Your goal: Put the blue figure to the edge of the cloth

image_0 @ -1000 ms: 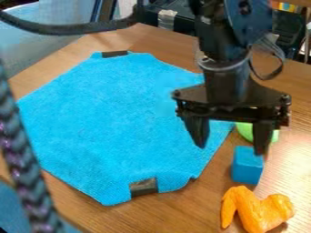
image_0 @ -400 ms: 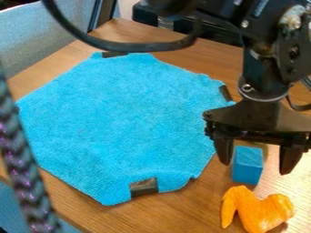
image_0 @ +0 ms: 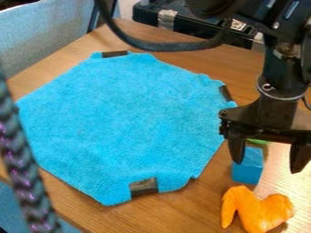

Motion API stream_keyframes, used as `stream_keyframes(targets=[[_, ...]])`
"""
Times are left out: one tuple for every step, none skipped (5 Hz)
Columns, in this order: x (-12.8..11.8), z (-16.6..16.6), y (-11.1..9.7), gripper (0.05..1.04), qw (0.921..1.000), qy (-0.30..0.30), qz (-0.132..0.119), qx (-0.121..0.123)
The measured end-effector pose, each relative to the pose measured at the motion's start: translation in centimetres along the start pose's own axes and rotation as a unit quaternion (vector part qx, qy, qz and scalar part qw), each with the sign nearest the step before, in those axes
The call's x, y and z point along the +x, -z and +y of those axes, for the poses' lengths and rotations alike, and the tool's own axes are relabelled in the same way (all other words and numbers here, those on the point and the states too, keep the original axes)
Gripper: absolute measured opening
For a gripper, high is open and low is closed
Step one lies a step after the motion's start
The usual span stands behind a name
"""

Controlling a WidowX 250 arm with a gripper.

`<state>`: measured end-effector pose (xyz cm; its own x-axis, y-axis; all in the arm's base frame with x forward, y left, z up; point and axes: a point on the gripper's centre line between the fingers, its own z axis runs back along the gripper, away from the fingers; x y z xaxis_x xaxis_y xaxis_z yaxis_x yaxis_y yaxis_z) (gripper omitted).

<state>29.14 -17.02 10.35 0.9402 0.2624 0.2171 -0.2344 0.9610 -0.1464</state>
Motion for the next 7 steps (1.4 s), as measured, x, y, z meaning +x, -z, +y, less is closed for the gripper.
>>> stream_keyframes(targets=[[0.5, -0.1, 0.3, 1.001, 0.9999, -0.001, 0.002, 0.017], [1.0, 0.0, 0.7, 1.001, 0.9992, -0.003, 0.005, 0.039], [1.1, 0.1, 0.9, 1.001, 0.9981, -0.006, 0.017, 0.059], [0.9, 0.2, 0.8, 1.001, 0.9978, 0.001, 0.022, 0.062], [0.6, 0.1, -0.6, 1.001, 0.9991, 0.007, 0.015, 0.038], [0.5, 0.1, -1.7, 1.001, 0.9996, 0.017, 0.004, 0.021], [0.3, 0.4, -1.5, 1.001, 0.9994, 0.024, 0.008, 0.024]])
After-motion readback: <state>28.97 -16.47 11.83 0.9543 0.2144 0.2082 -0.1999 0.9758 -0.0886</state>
